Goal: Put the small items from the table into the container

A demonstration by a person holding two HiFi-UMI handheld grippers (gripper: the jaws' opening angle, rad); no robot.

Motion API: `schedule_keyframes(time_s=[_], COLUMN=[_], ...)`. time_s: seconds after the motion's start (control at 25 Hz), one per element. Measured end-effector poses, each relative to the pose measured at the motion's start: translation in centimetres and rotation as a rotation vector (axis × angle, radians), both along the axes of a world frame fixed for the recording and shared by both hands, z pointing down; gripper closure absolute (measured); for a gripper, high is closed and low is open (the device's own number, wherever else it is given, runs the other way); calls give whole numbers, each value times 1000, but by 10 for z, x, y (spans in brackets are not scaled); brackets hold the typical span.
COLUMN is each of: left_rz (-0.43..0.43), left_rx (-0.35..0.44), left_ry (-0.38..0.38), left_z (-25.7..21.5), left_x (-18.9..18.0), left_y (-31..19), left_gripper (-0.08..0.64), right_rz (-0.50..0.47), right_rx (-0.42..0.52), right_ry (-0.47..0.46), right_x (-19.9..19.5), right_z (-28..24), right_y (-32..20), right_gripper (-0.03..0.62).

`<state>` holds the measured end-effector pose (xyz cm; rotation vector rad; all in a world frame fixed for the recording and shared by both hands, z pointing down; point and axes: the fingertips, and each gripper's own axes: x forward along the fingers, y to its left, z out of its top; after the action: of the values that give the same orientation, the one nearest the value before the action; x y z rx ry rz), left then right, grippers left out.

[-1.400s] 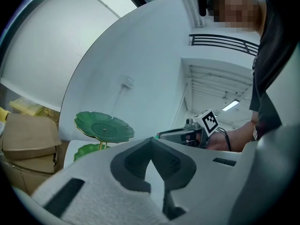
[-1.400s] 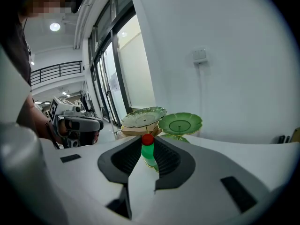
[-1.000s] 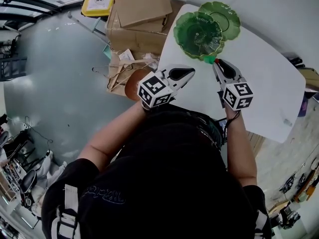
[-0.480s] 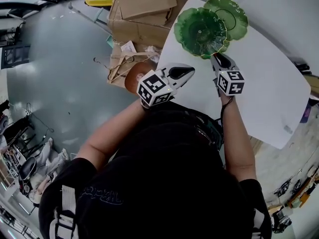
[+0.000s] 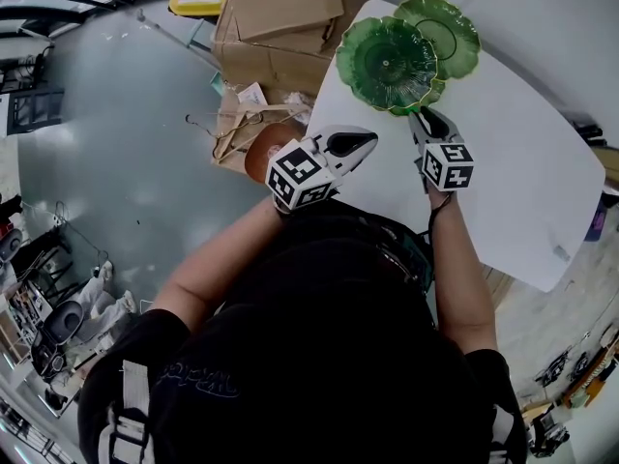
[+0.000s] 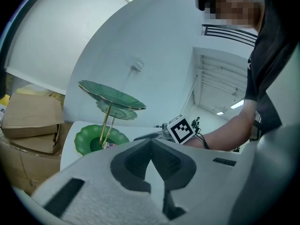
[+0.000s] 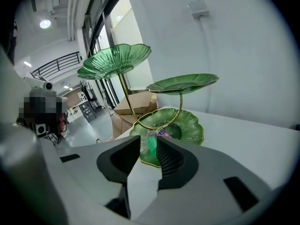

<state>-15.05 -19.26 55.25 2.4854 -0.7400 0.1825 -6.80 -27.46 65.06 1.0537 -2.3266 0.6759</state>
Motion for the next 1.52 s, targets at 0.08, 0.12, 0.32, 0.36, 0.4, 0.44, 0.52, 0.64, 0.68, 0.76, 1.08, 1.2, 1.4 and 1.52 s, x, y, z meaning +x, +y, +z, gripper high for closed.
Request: schedule_keyframes(time_s=[0.08, 0.12, 0.32, 0.36, 0.4, 0.44, 0.52, 0.64, 0.68, 0.76, 1.08, 1.2, 1.4, 1.52], left_rz=[6, 9, 25, 29, 34, 39, 47, 61, 66, 75, 92, 95, 85, 104], left_rx=[14, 22, 65, 77, 89, 101, 121, 151, 163, 188, 240, 251, 280, 277], left_ry=[5, 7, 16, 21, 26, 31, 43, 67, 76, 95, 144, 146, 92, 99], left_z=[-6, -9, -26, -31, -36, -41, -52, -70, -77, -91, -124, -128, -128, -129], left_x=[0, -1, -9, -11, -12, -13, -16, -19, -20, -21, -32, -35, -37, -34], left_y=[2, 3, 10, 12, 14, 16, 22, 32, 35, 42, 64, 67, 66, 68], left_gripper=[555, 555, 555, 555, 555, 555, 555, 555, 555, 555, 555, 555, 557, 557], right_rz=[5, 11, 43, 50, 56, 60, 65, 65, 60, 49, 10, 0, 18, 37], right_rx=[17, 27, 79, 94, 110, 127, 163, 223, 245, 287, 364, 381, 393, 391], right_ry=[-5, -10, -24, -25, -30, -37, -51, -83, -94, -110, -188, -176, -164, -161], right_x=[2, 4, 10, 10, 10, 10, 7, -1, -5, -14, -52, -57, -53, -44], right_z=[-9, -15, -46, -54, -62, -71, -90, -126, -138, -163, -228, -235, -240, -241], right_y=[3, 5, 22, 26, 30, 35, 45, 64, 71, 85, 145, 150, 149, 150], right_gripper=[491, 491, 491, 491, 492, 497, 518, 550, 557, 565, 575, 575, 575, 575])
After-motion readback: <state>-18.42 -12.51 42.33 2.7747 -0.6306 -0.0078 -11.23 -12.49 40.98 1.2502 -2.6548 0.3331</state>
